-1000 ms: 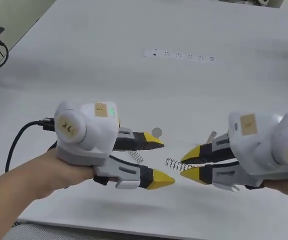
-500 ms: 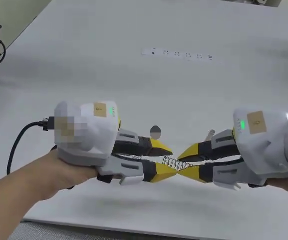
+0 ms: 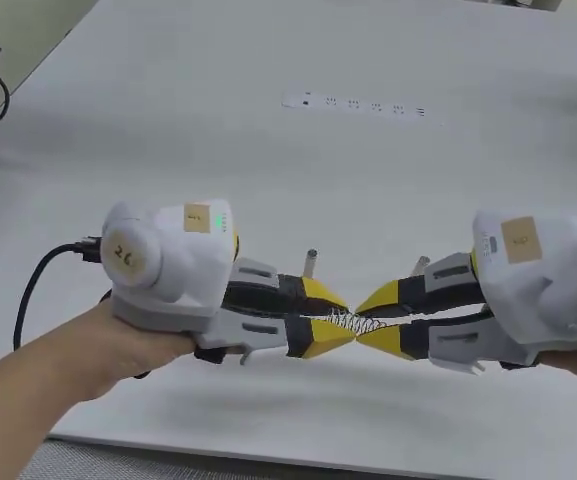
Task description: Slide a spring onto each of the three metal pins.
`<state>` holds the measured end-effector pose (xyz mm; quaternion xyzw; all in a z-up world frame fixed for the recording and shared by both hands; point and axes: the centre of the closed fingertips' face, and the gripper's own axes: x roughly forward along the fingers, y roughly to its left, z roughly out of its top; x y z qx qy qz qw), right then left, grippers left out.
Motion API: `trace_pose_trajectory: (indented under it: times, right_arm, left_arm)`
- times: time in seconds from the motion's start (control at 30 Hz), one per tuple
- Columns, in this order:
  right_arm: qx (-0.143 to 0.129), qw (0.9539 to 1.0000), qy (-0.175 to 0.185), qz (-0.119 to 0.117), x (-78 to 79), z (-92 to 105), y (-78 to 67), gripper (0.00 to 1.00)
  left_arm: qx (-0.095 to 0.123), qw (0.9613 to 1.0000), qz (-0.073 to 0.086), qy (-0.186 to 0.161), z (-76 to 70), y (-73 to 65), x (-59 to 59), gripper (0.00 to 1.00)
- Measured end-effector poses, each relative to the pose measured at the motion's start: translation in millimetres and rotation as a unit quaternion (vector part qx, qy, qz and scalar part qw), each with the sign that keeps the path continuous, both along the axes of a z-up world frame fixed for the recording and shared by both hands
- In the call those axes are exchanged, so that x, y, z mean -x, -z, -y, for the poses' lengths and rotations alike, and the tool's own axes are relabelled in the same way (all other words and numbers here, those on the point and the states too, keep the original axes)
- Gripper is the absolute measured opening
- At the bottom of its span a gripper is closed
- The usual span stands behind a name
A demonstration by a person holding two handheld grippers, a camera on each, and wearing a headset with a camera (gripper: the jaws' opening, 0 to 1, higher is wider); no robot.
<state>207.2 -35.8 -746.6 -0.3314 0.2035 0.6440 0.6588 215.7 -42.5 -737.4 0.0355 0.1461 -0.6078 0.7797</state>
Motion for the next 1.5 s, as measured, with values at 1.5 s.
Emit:
trace_pose_trajectory:
  times: [1.5]
  right_arm:
    - [-0.007, 0.9996, -0.020, 0.018, 2.3, -2.7, -2.9, 0.08]
  left_arm:
    - [0.000, 0.9998, 0.019, 0.011, -2.1, -5.0, 4.8, 0.02]
